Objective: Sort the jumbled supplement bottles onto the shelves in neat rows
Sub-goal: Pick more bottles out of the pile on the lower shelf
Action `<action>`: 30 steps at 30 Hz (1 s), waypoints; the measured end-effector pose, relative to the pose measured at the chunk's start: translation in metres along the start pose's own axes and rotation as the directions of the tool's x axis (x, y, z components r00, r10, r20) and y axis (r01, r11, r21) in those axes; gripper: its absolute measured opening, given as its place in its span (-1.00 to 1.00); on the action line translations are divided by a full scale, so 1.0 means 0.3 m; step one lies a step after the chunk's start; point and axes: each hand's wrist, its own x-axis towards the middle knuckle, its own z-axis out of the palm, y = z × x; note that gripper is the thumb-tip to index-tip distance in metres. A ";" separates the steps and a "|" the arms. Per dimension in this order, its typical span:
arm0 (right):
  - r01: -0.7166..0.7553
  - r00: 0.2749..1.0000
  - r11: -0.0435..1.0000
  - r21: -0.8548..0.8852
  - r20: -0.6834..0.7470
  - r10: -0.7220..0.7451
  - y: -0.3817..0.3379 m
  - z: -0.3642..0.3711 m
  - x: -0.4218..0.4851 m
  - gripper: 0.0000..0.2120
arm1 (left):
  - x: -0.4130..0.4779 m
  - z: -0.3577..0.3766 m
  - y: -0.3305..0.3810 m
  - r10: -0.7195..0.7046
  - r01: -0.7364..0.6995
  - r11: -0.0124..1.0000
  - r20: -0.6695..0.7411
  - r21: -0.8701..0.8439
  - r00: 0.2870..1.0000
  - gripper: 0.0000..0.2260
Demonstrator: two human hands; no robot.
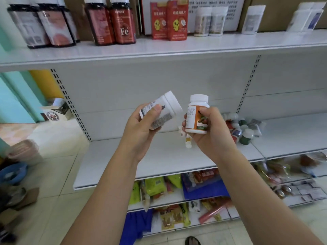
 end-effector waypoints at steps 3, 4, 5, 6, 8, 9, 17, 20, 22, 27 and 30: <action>0.067 0.996 0.998 -0.007 0.059 -0.066 -0.066 0.025 -0.038 -0.82 | -0.023 0.037 0.049 -0.039 0.054 0.986 0.098 -0.157 0.994 -0.73; 0.086 0.994 0.996 -0.014 0.075 -0.085 -0.088 0.030 -0.043 -0.81 | -0.027 0.055 0.064 -0.041 0.067 0.979 0.137 -0.191 0.990 -0.70; 0.105 0.991 0.994 -0.023 0.089 -0.103 -0.112 0.033 -0.047 -0.81 | -0.029 0.075 0.079 -0.042 0.078 0.973 0.166 -0.219 0.985 -0.67; 0.121 0.987 0.992 -0.032 0.106 -0.117 -0.136 0.036 -0.048 -0.80 | -0.027 0.097 0.093 -0.034 0.074 0.970 0.173 -0.231 0.984 -0.67; 0.143 0.981 0.989 -0.035 0.139 -0.137 -0.189 0.042 -0.046 -0.82 | -0.013 0.143 0.124 0.001 0.029 0.981 0.153 -0.192 0.988 -0.70; 0.154 0.977 0.988 -0.030 0.152 -0.148 -0.217 0.040 -0.039 -0.86 | -0.002 0.167 0.138 0.027 -0.006 0.988 0.137 -0.152 0.990 -0.71; 0.240 0.940 0.968 -0.072 0.266 -0.213 -0.491 -0.037 0.111 -0.87 | 0.182 0.412 0.255 0.224 -0.233 0.969 0.106 0.084 0.969 -0.54; 0.252 0.935 0.961 -0.113 0.285 -0.212 -0.618 -0.103 0.183 -0.84 | 0.284 0.513 0.284 0.308 -0.332 0.923 0.146 0.194 0.940 -0.57; 0.266 0.941 0.951 -0.159 0.258 -0.220 -0.706 -0.154 0.232 -0.88 | 0.340 0.583 0.297 0.335 -0.369 0.884 0.164 0.288 0.928 -0.50; 0.342 0.929 0.870 -0.356 0.268 -0.256 -0.915 -0.282 0.359 -0.81 | 0.516 0.784 0.300 0.227 -0.294 0.862 0.204 0.412 0.952 -0.46; 0.344 0.932 0.812 -0.472 0.277 -0.234 -1.020 -0.359 0.446 -0.79 | 0.632 0.902 0.290 0.135 -0.242 0.804 0.229 0.543 0.964 -0.53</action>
